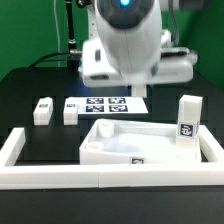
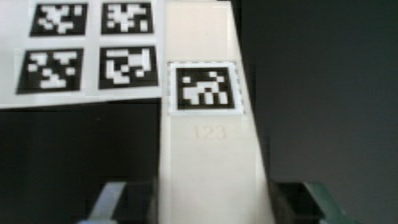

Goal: Assemble desk

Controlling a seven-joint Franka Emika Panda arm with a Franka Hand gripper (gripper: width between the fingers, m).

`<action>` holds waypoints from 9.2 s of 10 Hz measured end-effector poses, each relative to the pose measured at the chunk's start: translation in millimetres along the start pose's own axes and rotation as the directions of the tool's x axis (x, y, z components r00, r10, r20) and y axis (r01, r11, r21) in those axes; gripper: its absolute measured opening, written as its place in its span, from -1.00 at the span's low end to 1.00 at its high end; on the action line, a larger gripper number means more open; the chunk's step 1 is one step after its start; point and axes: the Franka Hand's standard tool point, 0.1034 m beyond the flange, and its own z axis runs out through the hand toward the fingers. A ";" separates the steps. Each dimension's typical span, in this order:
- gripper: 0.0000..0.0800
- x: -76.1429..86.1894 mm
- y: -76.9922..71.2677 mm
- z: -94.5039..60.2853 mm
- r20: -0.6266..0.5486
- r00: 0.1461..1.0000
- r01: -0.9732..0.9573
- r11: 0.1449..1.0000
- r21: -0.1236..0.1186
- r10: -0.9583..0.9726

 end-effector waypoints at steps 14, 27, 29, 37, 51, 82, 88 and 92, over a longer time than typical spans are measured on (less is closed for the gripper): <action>-0.27 29.7 37.8 -150.3 -0.840 0.542 0.009 1.000 0.028 0.018; -0.27 27.9 46.4 -108.4 -0.955 0.294 -0.078 0.997 0.024 0.046; -0.27 27.3 47.6 -111.3 -0.959 0.279 -0.082 0.996 0.024 0.046; -0.27 36.0 56.4 -107.7 -0.987 0.159 -0.137 0.991 -0.014 0.008; -0.27 49.6 63.6 -84.0 -0.983 0.182 -0.160 0.987 -0.031 -0.002; -0.28 70.0 62.4 -87.8 -0.646 0.556 -0.356 0.853 0.382 0.522; -0.27 85.8 48.2 -97.1 -0.144 0.144 -0.599 0.202 0.775 0.979; 0.01 89.3 48.7 -100.1 -0.027 0.075 -0.580 0.066 0.812 0.997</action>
Offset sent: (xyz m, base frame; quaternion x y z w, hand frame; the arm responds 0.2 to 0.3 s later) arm 0.0000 0.0000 0.0000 0.0000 0.1296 0.0000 0.9916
